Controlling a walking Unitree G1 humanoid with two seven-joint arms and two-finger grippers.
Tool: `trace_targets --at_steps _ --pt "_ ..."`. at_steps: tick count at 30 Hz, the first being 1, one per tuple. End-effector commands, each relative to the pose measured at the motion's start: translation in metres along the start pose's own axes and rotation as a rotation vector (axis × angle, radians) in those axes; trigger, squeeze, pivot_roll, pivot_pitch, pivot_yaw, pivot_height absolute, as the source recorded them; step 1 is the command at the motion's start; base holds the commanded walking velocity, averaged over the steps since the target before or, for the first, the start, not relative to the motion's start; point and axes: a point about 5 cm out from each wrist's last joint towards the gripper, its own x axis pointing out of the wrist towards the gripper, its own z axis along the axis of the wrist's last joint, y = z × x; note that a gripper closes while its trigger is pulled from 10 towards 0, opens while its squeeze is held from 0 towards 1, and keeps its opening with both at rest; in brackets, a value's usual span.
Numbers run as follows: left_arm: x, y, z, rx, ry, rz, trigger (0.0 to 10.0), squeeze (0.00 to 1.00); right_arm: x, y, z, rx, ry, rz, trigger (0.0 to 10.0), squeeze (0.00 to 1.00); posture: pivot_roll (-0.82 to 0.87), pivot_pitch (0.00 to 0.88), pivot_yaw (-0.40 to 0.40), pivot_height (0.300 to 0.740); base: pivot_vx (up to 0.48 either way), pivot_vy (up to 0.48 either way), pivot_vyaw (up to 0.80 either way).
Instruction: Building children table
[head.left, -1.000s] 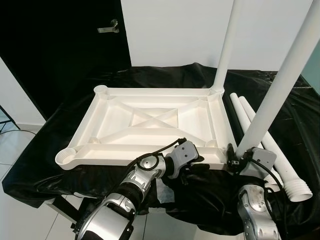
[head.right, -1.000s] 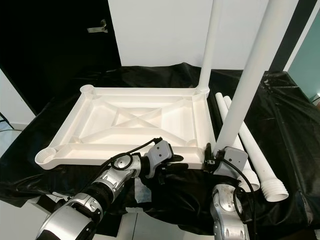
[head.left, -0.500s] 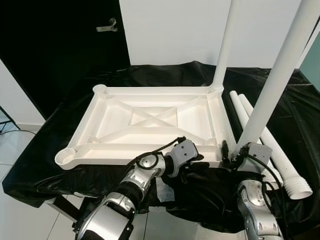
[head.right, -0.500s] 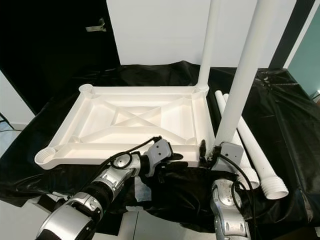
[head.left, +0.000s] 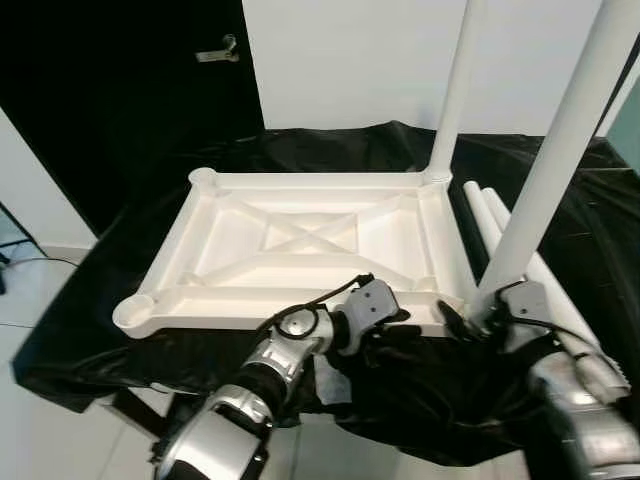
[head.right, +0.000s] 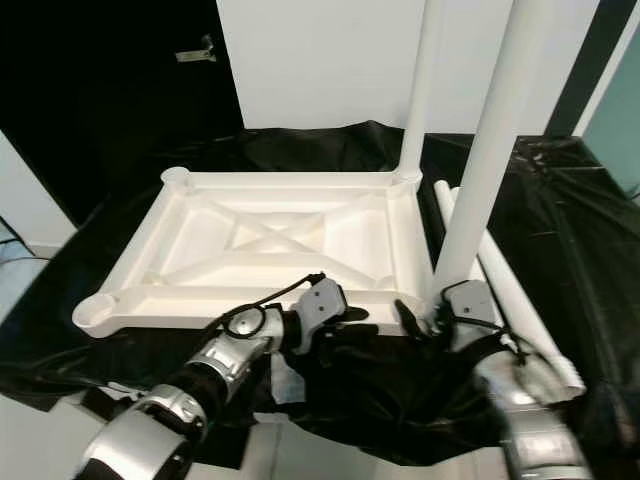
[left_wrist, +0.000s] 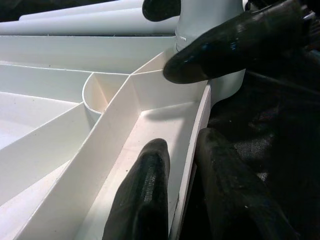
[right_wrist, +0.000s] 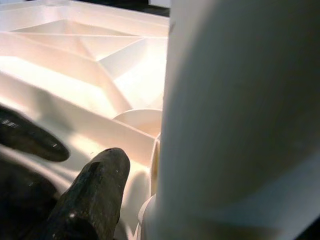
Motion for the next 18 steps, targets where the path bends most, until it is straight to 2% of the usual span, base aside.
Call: trace_targets --at_steps 1,3,4,5,14,18 --pt "-0.005 -0.029 -0.046 -0.131 0.185 -0.117 10.0 0.0 -0.002 0.013 -0.014 0.027 0.078 0.107 5.6 0.0 -0.15 0.0 0.048 0.74 0.0 0.0 0.0" --pt "-0.004 -0.028 -0.045 -0.13 0.184 -0.116 10.0 0.0 -0.003 0.012 -0.014 0.02 0.084 0.12 5.6 0.0 -0.15 0.0 0.046 0.74 0.0 0.0 0.0" --pt "-0.004 -0.028 -0.045 -0.13 0.184 -0.115 10.0 0.0 -0.004 0.012 -0.015 0.014 0.094 0.145 0.3 0.0 -0.15 0.0 0.045 0.74 0.0 0.0 0.0" --pt "-0.004 -0.028 -0.045 -0.131 0.183 -0.113 10.0 0.0 -0.007 0.015 -0.017 0.006 0.113 0.179 0.0 0.0 -0.15 0.0 0.045 0.74 0.0 0.0 0.0" --pt "-0.006 -0.029 -0.047 -0.137 0.188 -0.107 10.0 0.0 -0.013 0.027 -0.033 -0.021 0.208 0.284 0.0 0.0 -0.15 0.0 0.044 0.74 0.0 0.0 0.0" --pt "-0.005 -0.029 -0.046 -0.137 0.185 -0.109 10.0 0.0 -0.009 0.034 -0.033 0.019 0.194 0.243 0.0 0.0 -0.16 0.0 0.047 0.74 0.0 0.0 0.0"
